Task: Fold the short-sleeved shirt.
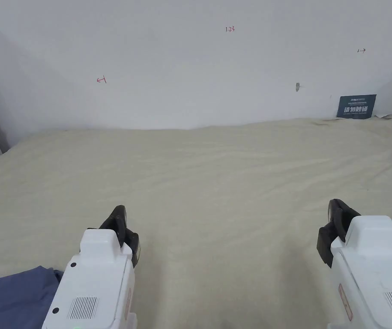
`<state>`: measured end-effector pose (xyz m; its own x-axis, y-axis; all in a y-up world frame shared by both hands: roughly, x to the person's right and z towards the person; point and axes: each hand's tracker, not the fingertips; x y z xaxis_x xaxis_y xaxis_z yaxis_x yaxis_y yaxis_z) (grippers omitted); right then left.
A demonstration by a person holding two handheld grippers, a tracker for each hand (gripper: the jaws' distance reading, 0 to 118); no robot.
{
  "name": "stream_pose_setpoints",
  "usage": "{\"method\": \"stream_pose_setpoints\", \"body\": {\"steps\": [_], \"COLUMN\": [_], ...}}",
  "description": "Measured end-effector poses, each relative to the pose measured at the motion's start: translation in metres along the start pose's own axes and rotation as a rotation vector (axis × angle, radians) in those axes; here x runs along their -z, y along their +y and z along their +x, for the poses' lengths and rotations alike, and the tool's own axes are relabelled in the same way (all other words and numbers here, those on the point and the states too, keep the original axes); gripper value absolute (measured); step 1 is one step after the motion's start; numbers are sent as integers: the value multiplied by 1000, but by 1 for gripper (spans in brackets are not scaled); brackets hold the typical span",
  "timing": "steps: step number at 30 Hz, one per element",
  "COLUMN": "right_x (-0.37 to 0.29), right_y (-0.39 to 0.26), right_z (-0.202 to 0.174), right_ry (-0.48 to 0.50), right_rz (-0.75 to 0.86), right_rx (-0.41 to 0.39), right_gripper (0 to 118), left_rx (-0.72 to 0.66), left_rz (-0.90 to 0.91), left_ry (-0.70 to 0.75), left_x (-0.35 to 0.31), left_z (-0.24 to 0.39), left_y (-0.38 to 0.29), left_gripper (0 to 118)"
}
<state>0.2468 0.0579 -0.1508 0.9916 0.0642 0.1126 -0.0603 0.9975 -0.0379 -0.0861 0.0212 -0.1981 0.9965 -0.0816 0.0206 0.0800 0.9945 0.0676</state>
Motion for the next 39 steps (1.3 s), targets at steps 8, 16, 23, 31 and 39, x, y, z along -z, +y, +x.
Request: {"method": "stream_pose_setpoints", "body": {"steps": [8,16,23,31,39], "right_x": [-1,-1,-2,0,-2], "right_y": [0,1,2,1,-1], "right_z": [-1,-1,-2,-2,-3], "right_ry": [2,2,0,-2,-5], "right_rz": [-1,0,1,-10,-6], "right_rx": [-4,-6,-6,-8,9], "right_gripper": [0,0,1,41,99], "left_rx": [-5,4,0,-17,-14], "left_rz": [0,2,-1,-12,-21], "left_ry": [4,4,4,-6,-4], "left_x": [1,0,0,0,2], "left_z": [-4,-4,-5,-6,-8], "left_y": [0,0,0,1,0], "left_gripper": [0,0,0,39,115]}}
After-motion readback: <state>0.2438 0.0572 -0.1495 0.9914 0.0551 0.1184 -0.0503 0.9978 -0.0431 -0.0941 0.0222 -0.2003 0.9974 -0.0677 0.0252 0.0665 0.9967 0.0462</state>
